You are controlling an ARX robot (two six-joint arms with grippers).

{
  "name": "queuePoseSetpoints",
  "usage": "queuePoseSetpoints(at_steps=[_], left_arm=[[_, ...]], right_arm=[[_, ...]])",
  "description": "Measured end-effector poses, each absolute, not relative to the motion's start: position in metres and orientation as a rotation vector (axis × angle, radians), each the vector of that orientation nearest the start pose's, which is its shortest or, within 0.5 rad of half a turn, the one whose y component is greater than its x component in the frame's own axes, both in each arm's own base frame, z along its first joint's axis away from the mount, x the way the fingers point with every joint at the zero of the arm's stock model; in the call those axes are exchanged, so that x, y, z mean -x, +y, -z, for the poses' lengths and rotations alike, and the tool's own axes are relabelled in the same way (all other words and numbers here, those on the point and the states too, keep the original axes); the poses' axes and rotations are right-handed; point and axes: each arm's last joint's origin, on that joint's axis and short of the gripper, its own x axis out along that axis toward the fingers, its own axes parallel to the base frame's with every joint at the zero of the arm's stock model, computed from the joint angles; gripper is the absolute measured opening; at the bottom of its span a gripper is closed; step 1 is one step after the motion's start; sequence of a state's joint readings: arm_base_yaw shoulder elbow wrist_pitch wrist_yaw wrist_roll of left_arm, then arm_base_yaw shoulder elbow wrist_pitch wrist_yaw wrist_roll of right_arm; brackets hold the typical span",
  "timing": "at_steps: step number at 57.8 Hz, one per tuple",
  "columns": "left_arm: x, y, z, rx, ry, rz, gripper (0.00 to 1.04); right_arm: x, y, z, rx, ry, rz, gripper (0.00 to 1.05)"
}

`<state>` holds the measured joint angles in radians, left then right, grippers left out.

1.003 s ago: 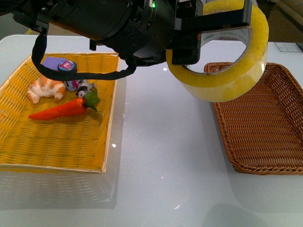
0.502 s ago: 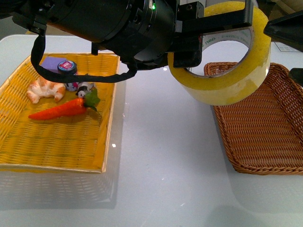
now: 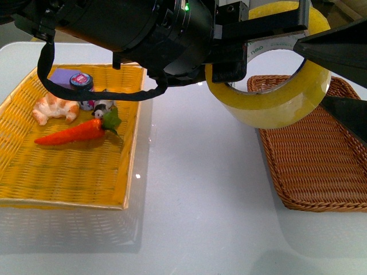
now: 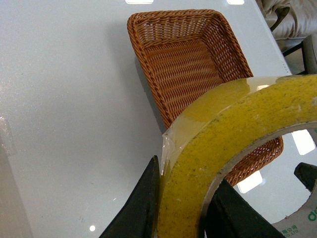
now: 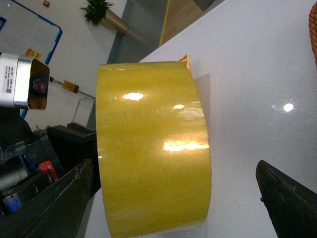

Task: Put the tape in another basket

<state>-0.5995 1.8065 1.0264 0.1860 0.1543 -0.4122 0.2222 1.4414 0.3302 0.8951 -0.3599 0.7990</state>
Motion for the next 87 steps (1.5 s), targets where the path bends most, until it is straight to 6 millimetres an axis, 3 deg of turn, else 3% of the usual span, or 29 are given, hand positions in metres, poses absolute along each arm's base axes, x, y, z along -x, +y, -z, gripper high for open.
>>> queuePoseSetpoints(at_steps=[7,25,37,58,68,76,81,83,87], left_arm=[[-0.309,-0.217,-0.177,0.249,0.734,0.599,0.16],[-0.309,-0.217,-0.176,0.252,0.737,0.598,0.16],[-0.310,-0.216,-0.177,0.256,0.738,0.599,0.16],[-0.307,-0.213,-0.197,0.292,0.675,0.640,0.72],[-0.301,-0.195,-0.211,0.310,0.605,0.619,0.98],[-0.296,-0.165,-0.227,0.350,0.480,0.586,0.96],[-0.290,-0.151,-0.231,0.242,0.181,0.318,0.83],[-0.280,-0.136,-0.229,0.164,0.062,0.159,0.74],[-0.265,-0.112,-0.223,0.102,-0.001,0.038,0.62]], right_arm=[[-0.237,0.064,-0.152,-0.815,0.444,-0.458,0.95],[-0.241,0.072,-0.151,-0.838,0.453,-0.480,0.51],[-0.241,0.072,-0.151,-0.833,0.448,-0.486,0.48],[-0.242,0.068,-0.148,-0.865,0.458,-0.448,0.48],[-0.243,0.062,-0.148,-0.885,0.451,-0.417,0.48],[-0.241,0.052,-0.148,-0.893,0.445,-0.387,0.48],[-0.241,0.046,-0.149,-0.899,0.432,-0.371,0.48],[-0.241,0.041,-0.150,-0.903,0.426,-0.366,0.48],[-0.241,0.033,-0.149,-0.911,0.416,-0.345,0.48]])
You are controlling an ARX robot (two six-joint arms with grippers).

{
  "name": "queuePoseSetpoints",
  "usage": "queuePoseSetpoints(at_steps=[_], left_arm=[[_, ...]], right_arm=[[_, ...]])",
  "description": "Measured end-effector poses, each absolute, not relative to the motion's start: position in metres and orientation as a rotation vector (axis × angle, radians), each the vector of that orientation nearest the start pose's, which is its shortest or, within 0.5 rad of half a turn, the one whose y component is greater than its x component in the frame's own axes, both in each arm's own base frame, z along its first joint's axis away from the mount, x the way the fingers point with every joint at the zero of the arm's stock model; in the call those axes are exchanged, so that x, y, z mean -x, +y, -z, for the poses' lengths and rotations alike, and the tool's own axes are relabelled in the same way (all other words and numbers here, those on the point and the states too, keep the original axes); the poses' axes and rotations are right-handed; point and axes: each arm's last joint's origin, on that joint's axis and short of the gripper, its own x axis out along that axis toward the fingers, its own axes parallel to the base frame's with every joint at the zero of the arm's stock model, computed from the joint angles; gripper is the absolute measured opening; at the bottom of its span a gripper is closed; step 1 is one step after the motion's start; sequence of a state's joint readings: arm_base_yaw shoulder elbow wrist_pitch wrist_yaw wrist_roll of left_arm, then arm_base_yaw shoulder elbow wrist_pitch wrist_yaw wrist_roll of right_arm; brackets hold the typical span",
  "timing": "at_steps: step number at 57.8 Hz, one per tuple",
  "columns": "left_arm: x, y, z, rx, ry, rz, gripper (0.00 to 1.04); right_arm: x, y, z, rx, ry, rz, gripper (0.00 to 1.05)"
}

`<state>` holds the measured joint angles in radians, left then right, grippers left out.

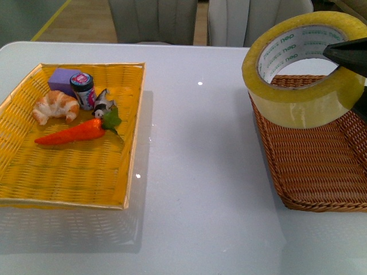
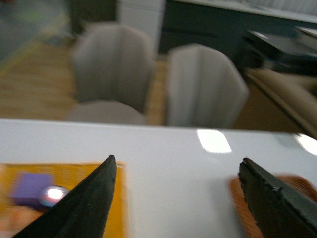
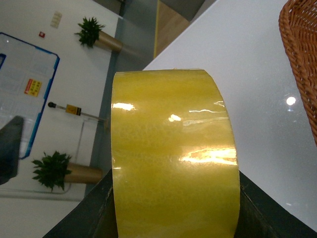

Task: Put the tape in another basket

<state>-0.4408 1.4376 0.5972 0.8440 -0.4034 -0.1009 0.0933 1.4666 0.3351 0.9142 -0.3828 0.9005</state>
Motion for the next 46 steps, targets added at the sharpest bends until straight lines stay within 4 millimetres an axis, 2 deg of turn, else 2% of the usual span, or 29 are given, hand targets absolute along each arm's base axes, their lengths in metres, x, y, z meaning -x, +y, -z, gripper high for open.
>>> queuePoseSetpoints(at_steps=[4,11,19,30,46], left_arm=[[-0.251,-0.093,-0.217,0.065,-0.010,0.006,0.49],[-0.231,-0.071,-0.203,0.027,0.007,0.006,0.30],[-0.207,-0.049,-0.194,0.017,0.003,0.010,0.01],[-0.185,-0.031,-0.184,0.012,0.009,0.008,0.02],[-0.159,-0.016,-0.176,0.010,0.009,0.007,0.02]], right_arm=[[-0.242,0.024,-0.149,-0.919,0.402,-0.312,0.48],[-0.245,0.012,-0.145,-0.930,0.396,-0.287,0.48],[-0.257,-0.004,-0.129,-0.951,0.409,-0.234,0.48],[-0.292,-0.021,-0.106,-0.970,0.429,-0.164,0.48],[-0.351,-0.036,-0.057,-1.019,0.481,-0.023,0.48]])
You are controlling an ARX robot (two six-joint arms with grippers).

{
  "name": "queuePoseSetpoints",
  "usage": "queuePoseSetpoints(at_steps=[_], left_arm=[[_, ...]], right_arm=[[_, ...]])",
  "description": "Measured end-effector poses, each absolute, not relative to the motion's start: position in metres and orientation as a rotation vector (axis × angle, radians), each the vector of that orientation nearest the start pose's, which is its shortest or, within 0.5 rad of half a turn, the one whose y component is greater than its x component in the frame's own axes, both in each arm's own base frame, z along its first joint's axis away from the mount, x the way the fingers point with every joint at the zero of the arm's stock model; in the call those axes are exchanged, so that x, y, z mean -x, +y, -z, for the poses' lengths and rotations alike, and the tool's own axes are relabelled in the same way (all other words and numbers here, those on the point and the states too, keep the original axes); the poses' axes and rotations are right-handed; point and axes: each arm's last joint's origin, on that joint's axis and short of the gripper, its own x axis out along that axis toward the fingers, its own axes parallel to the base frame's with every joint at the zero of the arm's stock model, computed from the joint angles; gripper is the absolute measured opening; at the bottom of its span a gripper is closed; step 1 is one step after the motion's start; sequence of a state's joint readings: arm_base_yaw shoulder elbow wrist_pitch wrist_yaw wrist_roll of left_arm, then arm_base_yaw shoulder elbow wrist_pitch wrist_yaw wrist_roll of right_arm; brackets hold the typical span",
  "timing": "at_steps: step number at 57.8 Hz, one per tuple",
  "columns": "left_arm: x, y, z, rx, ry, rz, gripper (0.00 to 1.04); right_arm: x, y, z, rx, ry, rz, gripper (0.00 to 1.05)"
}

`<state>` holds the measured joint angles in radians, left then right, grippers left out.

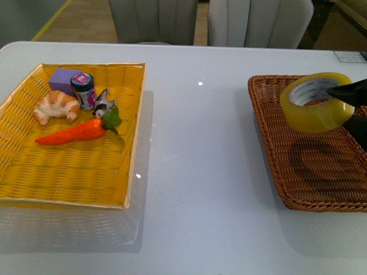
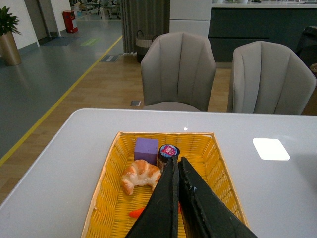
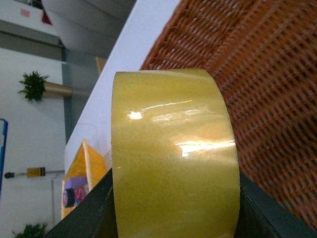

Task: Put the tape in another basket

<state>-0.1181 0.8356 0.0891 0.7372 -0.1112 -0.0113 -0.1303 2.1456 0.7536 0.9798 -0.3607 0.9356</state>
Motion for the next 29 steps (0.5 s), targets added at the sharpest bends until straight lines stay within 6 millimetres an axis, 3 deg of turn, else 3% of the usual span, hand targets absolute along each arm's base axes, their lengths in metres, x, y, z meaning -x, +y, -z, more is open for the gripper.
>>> queuePoseSetpoints(at_steps=[17,29], left_arm=[[-0.142,-0.001,-0.164,0.010,0.013,0.000,0.02],[-0.133,-0.001,-0.168,0.010,-0.002,0.002,0.02]], right_arm=[[-0.392,-0.042,-0.030,-1.062,0.499,0.077,0.48],[-0.398,-0.041,-0.017,-1.071,0.525,0.127,0.48]])
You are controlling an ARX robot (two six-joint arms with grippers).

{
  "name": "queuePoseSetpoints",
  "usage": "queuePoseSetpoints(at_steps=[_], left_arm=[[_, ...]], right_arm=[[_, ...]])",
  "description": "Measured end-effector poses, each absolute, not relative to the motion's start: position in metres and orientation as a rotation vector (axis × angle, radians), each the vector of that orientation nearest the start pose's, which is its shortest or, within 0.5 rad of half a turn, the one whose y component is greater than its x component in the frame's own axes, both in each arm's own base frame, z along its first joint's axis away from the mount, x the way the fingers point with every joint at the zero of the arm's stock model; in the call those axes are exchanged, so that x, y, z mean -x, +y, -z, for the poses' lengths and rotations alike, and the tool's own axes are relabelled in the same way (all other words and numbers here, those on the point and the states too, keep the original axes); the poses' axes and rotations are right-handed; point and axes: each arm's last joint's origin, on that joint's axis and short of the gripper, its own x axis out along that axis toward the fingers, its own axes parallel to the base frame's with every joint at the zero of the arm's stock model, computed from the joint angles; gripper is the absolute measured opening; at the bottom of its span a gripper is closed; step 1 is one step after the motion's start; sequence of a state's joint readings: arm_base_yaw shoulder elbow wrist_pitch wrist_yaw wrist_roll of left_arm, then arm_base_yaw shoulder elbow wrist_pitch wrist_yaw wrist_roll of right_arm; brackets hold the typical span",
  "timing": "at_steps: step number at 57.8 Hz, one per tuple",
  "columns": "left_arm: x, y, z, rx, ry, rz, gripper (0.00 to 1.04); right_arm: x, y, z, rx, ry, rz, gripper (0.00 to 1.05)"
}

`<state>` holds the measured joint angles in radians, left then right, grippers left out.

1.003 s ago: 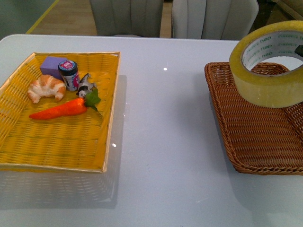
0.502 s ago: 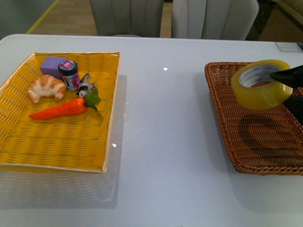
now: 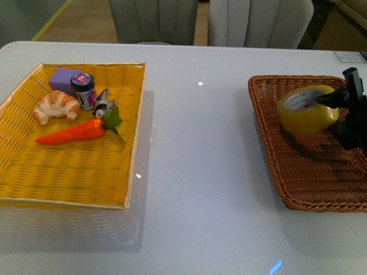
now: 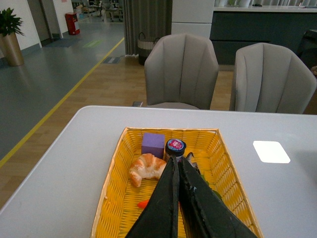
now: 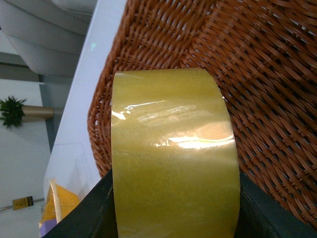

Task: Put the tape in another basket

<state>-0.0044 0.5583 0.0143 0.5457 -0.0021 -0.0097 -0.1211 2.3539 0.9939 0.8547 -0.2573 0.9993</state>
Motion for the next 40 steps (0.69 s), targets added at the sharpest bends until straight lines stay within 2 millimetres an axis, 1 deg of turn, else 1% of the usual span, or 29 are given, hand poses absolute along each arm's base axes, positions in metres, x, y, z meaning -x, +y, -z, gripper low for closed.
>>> queuePoseSetpoints(at_steps=[4,6,10,11,13,17,19,20,22,26,29,30,34,39,40], left_arm=[[-0.131,-0.001,-0.169,0.010,-0.006,0.003,0.02],[-0.130,-0.001,-0.169,0.010,-0.007,0.003,0.02],[-0.127,-0.001,-0.170,0.010,-0.010,0.003,0.02],[-0.127,-0.001,-0.170,0.010,-0.011,0.003,0.02],[-0.125,0.000,-0.170,0.010,-0.009,0.003,0.02],[-0.123,0.000,-0.171,0.010,-0.012,0.003,0.02],[-0.122,0.000,-0.171,0.010,-0.014,0.003,0.02],[-0.122,0.000,-0.171,0.010,-0.014,0.003,0.02],[-0.121,-0.001,-0.171,0.010,-0.013,0.003,0.02],[-0.119,0.000,-0.171,0.010,-0.014,0.004,0.02],[-0.117,0.000,-0.171,0.010,-0.015,0.004,0.02],[-0.117,0.000,-0.171,0.010,-0.015,0.004,0.02],[-0.115,0.000,-0.171,0.010,-0.015,0.004,0.02],[-0.113,0.000,-0.171,0.010,-0.014,0.004,0.02],[-0.112,0.000,-0.171,0.010,-0.015,0.004,0.02]], right_arm=[[-0.397,-0.042,-0.016,-1.072,0.533,0.134,0.48],[-0.396,-0.043,-0.016,-1.071,0.535,0.138,0.49],[-0.390,-0.043,-0.014,-1.067,0.540,0.153,0.62],[-0.388,-0.044,-0.013,-1.067,0.541,0.156,0.63],[-0.380,-0.045,-0.012,-1.070,0.544,0.161,0.72],[-0.369,-0.048,-0.015,-1.075,0.541,0.163,0.83],[-0.362,-0.050,-0.021,-1.071,0.530,0.161,0.90],[-0.361,-0.051,-0.023,-1.069,0.525,0.159,0.91],[-0.356,-0.054,-0.033,-1.062,0.504,0.152,0.97],[-0.348,-0.058,-0.050,-1.043,0.465,0.141,0.96],[-0.337,-0.061,-0.067,-1.011,0.432,0.130,0.96],[-0.335,-0.061,-0.070,-1.010,0.427,0.127,0.96],[-0.309,-0.061,-0.098,-0.939,0.398,0.110,0.96],[-0.283,-0.056,-0.121,-0.858,0.374,0.091,0.96],[-0.280,-0.056,-0.124,-0.853,0.370,0.090,0.96]])
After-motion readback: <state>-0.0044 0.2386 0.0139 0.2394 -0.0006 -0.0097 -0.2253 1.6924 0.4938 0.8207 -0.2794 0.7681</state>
